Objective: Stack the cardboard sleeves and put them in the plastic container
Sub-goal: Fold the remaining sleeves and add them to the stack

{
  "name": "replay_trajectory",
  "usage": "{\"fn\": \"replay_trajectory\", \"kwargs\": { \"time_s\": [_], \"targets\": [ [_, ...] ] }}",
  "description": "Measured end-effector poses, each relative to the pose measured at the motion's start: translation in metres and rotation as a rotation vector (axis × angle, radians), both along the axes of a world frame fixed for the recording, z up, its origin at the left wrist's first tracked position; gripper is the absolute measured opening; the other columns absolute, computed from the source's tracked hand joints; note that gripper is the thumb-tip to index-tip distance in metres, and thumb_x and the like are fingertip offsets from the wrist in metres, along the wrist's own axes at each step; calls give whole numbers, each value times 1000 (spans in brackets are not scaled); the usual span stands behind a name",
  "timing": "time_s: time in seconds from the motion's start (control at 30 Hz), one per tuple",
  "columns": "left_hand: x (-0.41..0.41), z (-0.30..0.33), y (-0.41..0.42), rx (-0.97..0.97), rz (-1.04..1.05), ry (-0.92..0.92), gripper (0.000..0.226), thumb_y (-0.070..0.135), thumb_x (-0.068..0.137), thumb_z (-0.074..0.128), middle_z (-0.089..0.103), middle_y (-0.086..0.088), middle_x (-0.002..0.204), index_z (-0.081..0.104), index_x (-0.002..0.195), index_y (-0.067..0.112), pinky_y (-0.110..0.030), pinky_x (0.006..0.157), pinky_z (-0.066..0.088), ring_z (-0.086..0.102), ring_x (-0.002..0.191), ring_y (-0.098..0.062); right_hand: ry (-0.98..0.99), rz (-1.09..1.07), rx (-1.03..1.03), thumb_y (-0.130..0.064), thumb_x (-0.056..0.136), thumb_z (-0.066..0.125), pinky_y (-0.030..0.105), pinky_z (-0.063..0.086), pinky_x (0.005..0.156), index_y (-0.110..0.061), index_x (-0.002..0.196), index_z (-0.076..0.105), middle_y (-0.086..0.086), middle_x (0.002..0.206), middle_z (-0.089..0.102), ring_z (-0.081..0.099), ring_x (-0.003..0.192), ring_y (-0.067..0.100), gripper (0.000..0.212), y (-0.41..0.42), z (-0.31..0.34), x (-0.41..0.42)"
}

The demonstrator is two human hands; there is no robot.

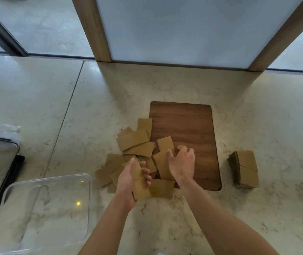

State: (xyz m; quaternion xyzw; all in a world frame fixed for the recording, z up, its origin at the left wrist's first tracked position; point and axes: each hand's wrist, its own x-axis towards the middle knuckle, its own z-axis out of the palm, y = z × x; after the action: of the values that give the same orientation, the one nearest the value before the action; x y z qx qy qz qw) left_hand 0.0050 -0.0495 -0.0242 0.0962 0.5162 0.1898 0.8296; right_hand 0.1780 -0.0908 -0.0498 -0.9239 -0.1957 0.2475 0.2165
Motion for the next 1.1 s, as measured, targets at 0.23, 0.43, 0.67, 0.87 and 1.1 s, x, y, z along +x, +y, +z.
{"fn": "replay_trajectory", "kwargs": {
  "time_s": [0.23, 0.43, 0.67, 0.87, 1.1],
  "targets": [
    [14, 3, 11, 14, 6, 57, 53, 50, 104, 53, 69, -16, 82, 66, 118, 1, -33, 52, 53, 63, 64, -27, -224, 165, -129, -56, 89, 73, 40, 47, 105, -8, 131, 57, 12, 130, 56, 54, 120, 28, 66, 40, -7, 2],
    [21, 4, 23, -45, 89, -41, 58, 58, 100, 54, 66, -13, 81, 64, 115, 3, -32, 54, 52, 62, 65, -24, 42, -60, 257, -22, 96, 72, 34, 59, 85, -18, 116, 55, 3, 112, 69, 67, 99, 18, 26, 50, 5, 29],
    [24, -1, 38, 124, 29, 75, 71, 69, 89, 59, 80, -17, 97, 75, 111, 4, -41, 67, 63, 77, 82, -34, 614, -53, 456, -24, 97, 72, 17, 53, 73, -33, 112, 65, -13, 108, 73, 70, 96, 2, 19, 53, 39, 9],
    [2, -5, 44, 189, 187, 80, 26, 13, 104, 58, 78, -22, 116, 74, 121, 0, -43, 78, 66, 77, 103, -35, 570, 271, 374, -17, 100, 66, 28, 56, 97, -38, 104, 69, -15, 111, 71, 67, 109, 5, 22, 71, 26, -53],
    [-29, -8, 49, 26, 377, -52, 31, 5, 98, 45, 70, -21, 83, 73, 111, 5, -39, 55, 59, 66, 63, -28, -88, 816, -162, -47, 93, 66, 56, 25, 120, -30, 154, 40, 4, 165, 24, 21, 149, 39, 68, 124, 11, -35]
  ]
}}
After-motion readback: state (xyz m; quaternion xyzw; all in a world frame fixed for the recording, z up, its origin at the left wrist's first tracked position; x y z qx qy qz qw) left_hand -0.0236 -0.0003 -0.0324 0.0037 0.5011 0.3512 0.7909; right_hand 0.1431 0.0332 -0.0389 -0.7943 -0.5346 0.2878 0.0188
